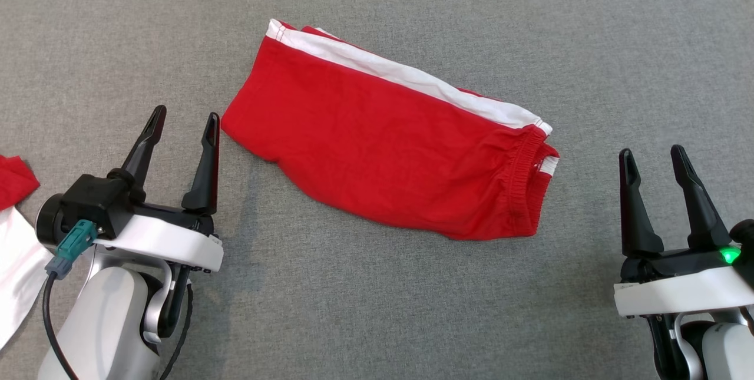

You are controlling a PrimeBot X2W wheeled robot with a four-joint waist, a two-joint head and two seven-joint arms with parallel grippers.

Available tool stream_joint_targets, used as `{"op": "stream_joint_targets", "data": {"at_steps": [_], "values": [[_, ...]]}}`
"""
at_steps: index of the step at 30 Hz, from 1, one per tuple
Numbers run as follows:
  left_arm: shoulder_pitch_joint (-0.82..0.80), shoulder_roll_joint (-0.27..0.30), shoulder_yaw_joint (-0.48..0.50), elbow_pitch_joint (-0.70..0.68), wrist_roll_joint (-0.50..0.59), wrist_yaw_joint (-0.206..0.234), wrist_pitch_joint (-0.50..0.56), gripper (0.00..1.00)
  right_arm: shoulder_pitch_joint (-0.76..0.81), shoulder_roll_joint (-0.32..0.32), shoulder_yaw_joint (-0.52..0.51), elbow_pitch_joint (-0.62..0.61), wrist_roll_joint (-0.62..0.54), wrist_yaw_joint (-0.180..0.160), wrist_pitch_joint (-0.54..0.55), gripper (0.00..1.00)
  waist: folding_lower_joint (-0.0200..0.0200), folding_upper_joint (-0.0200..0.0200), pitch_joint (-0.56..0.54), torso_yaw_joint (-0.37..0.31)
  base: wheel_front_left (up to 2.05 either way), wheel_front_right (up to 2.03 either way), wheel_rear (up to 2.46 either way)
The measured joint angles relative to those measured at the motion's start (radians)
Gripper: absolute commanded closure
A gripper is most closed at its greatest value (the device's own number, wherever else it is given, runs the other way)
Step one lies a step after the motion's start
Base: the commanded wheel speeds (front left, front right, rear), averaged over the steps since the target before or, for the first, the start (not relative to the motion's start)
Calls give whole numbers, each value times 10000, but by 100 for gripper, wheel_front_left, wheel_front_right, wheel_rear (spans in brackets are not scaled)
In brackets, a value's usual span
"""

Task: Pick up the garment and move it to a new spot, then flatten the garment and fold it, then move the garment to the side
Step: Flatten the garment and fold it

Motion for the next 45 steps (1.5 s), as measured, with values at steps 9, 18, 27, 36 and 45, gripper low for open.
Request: {"op": "stream_joint_targets", "data": {"at_steps": [9,18,27,36,45], "values": [[-423,54,-151,-48,-10,-54,161,0,52,0,-48,-173,-15,0,119,0,0,0,180,6,0,0,0],[-2157,44,-575,1147,-192,-625,1494,0,-140,2,153,-316,-29,0,207,0,0,0,595,-179,0,0,0],[-3126,-63,-1032,3526,-715,-1197,2669,0,-244,0,426,46,263,0,56,0,0,0,911,-656,0,0,0],[-3616,-201,-1344,4989,-1118,-1396,3133,0,-305,0,562,301,491,0,-33,0,0,0,876,-737,0,0,0],[-3846,-186,-1942,5279,-1582,-1521,3239,100,-313,0,619,351,604,0,-171,0,-1,0,809,-715,0,0,0]]}}
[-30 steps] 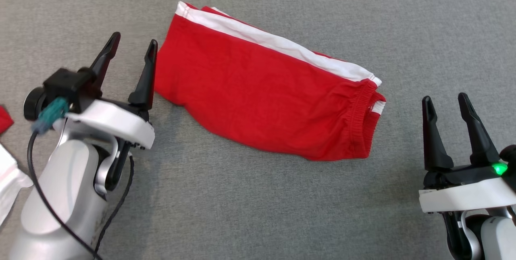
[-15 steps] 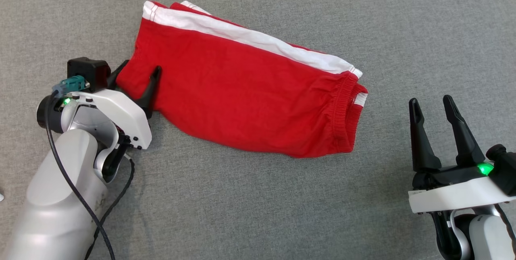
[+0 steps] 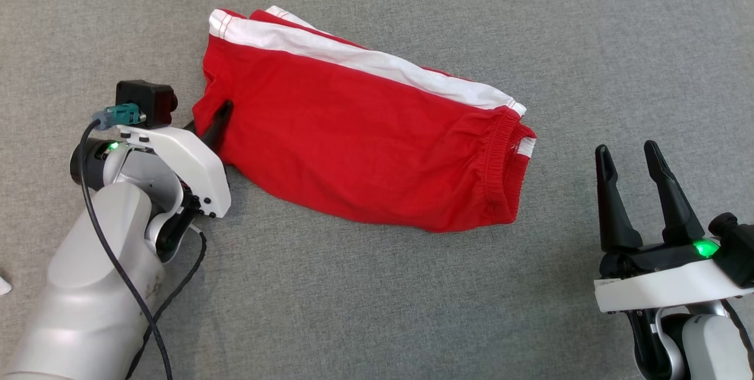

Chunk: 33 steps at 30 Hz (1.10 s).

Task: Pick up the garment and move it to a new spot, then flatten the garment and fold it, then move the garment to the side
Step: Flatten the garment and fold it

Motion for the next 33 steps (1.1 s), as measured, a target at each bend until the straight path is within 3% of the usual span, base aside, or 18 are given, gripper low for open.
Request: {"op": "stream_joint_targets", "data": {"at_steps": [6,12,23,24,25,33], "values": [[662,-29,178,-274,-412,-4,-915,100,11,2,-79,73,73,0,-21,0,1,0,-100,153,0,0,0],[2113,-58,401,-1427,-623,370,-1737,100,105,4,-199,23,29,0,75,0,0,0,-289,525,0,0,0],[5142,27,405,-4959,-840,1753,-1526,100,219,4,-303,-167,-205,0,479,0,1,0,-663,1047,0,0,0],[5268,0,426,-5179,-938,1758,-1523,64,220,4,-309,-186,-207,0,508,0,1,0,-683,1066,0,0,0],[5326,-12,422,-5354,-915,1875,-1580,0,221,4,-318,-207,-217,0,510,0,1,0,-699,1083,0,0,0],[5311,19,1189,-6314,-8,2646,-3300,0,254,4,-451,-387,-535,0,683,0,1,0,-980,1066,0,0,0]]}}
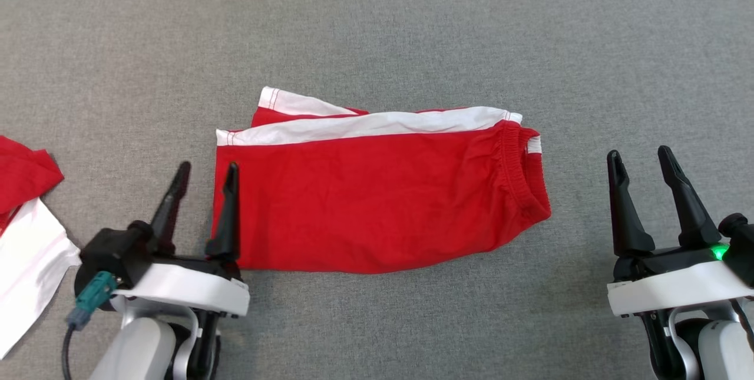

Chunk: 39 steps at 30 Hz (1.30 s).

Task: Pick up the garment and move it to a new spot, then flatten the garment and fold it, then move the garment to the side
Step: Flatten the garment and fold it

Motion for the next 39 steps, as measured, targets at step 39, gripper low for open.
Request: {"op": "stream_joint_targets", "data": {"at_steps": [39], "values": [[1124,353,1496,-1570,1434,-171,-211,0,630,-29,-468,-395,-629,0,924,0,0,0,-606,1001,0,0,0]]}}
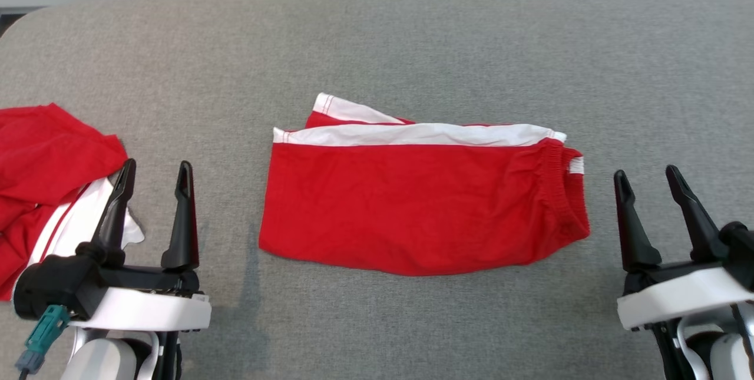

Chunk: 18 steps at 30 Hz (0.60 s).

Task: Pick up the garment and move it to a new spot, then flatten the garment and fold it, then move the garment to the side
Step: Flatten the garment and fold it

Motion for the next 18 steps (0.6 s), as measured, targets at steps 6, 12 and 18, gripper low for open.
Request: {"op": "stream_joint_targets", "data": {"at_steps": [6,12,18], "values": [[-424,-274,-238,226,0,-201,2,0,-724,-299,717,734,157,0,353,0,0,0,312,379,0,0,0],[-848,-497,-314,500,102,-462,0,0,-1320,-593,968,2013,213,2,1060,0,0,0,693,763,0,0,0],[-950,-675,-207,662,182,-648,0,0,-1321,-633,500,2196,150,2,1329,0,1,0,923,832,0,0,0]]}}
